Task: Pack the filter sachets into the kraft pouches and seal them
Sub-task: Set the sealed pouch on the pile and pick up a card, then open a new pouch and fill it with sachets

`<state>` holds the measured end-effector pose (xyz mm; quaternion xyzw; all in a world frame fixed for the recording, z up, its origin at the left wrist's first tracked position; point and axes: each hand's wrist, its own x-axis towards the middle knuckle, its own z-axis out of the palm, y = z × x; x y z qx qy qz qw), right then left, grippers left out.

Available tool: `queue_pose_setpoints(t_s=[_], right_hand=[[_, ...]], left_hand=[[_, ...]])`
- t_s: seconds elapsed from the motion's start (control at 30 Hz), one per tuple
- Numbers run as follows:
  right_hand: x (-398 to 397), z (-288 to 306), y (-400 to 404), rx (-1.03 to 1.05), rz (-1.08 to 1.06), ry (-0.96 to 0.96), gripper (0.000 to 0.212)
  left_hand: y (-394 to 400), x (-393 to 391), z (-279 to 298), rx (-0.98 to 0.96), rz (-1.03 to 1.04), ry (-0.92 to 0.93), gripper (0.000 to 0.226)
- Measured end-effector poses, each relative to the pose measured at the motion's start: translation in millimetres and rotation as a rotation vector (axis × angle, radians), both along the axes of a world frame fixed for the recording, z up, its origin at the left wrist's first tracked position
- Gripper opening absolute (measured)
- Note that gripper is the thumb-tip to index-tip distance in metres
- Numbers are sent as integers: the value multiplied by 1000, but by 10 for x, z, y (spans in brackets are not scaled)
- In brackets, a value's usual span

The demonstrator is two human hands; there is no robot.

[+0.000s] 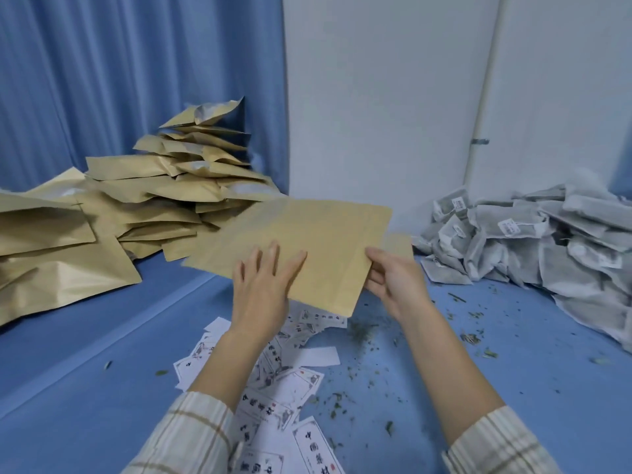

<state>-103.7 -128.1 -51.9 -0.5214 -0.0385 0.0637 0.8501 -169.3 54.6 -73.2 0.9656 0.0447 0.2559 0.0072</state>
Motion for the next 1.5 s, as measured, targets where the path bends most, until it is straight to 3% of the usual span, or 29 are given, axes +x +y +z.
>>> queue_pose_setpoints(t_s=[0.1, 0.17, 0.27, 0.33, 0.57, 0.73, 0.83, 0.93, 1.03, 1.13, 1.17, 1.27, 1.43, 1.5], right_hand=[[-70, -228, -26, 100, -2, 132, 12], [-110, -339, -20, 163, 7, 197, 7], [-150, -442, 8, 216, 24, 244, 5], [-160, -487, 29, 229, 55, 230, 8], [-152, -568, 102, 237, 83, 140, 11], [-152, -564, 144, 363, 149, 198, 21], [-159, -643, 165, 509, 158, 241, 29], [-197, -680, 135, 512, 112, 253, 28], [-211, -692, 129, 235, -94, 102, 16], [-212, -725, 56, -442, -448, -215, 15], [-206, -744, 29, -566, -516, -275, 17], [-172, -830, -6, -689, -591, -291, 17], [-152, -905, 34, -622, -645, -100, 16], [-158, -884, 27, -601, -655, -151, 16]], left_hand=[[-77, -107, -61, -330, -150, 454, 109], [-150, -177, -47, -548, -328, 537, 117], [-351, -255, 15, -1108, -525, 347, 84], [-556, -215, 52, -1271, -457, 120, 50], [-1019, -3, -116, -1008, -93, -195, 28], [-1174, 68, -259, -1214, -200, -278, 31], [-1217, 140, -355, -1177, -188, -267, 24], [-1222, 191, -435, -1111, -138, -332, 23], [-1207, 215, -488, -956, -109, -327, 30], [-1238, 206, -519, -760, -92, -248, 32], [-1248, 193, -532, -740, -84, -239, 32], [-1285, 159, -577, -809, -70, -260, 29], [-1248, 219, -587, -1030, 92, -343, 28], [-1250, 215, -565, -1027, 93, -380, 28]])
